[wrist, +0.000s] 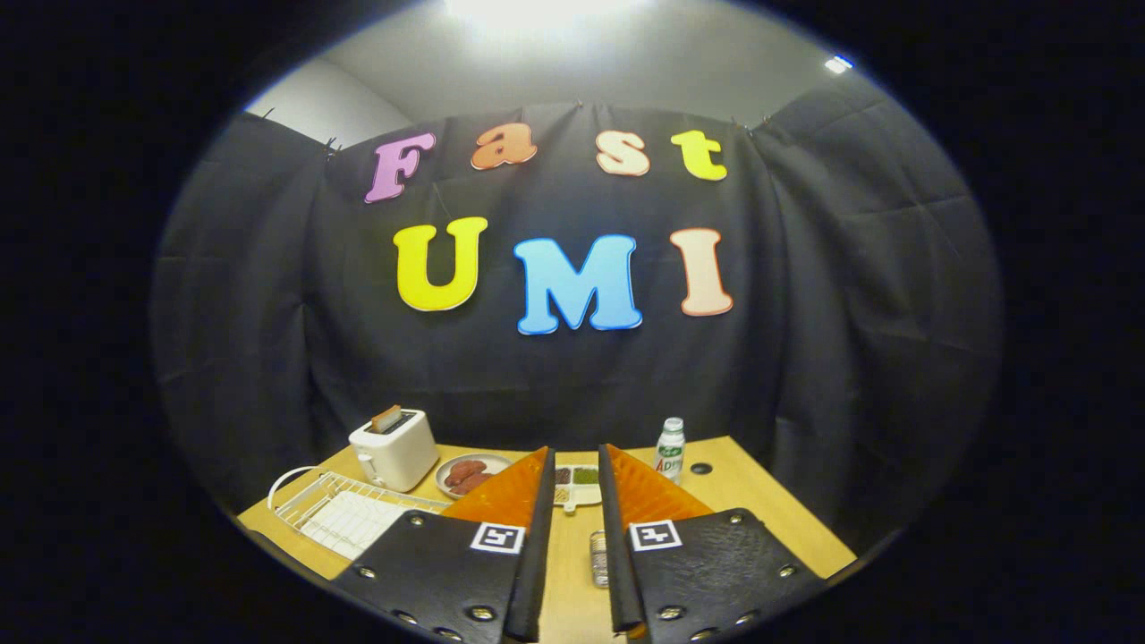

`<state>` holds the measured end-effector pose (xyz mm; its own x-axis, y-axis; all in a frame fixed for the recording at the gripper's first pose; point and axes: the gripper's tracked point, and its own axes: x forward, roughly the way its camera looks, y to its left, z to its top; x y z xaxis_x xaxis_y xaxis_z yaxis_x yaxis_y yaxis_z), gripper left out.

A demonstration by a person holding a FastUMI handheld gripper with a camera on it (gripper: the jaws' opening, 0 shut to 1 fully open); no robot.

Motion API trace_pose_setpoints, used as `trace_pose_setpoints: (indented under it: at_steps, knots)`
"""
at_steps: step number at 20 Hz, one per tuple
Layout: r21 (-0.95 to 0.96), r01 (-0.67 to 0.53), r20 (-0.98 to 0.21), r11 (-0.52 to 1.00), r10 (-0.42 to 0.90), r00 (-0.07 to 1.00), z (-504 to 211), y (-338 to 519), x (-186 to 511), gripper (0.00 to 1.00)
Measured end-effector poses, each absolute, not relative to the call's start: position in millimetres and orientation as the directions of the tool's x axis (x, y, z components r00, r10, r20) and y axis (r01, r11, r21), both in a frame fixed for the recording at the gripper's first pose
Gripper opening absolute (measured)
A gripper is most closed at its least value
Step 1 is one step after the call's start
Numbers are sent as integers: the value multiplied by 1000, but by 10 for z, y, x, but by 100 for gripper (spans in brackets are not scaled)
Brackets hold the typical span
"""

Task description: Take the plate from the dish rack, then take the spoon from the basket and place it into the plate.

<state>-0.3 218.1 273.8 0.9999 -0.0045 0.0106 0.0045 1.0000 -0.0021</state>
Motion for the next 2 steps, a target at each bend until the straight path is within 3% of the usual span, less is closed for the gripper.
trace_pose_setpoints:
  at_steps: [2]
  knots:
    - [-31,21,52,999,-19,998,2879,2032,-28,63]
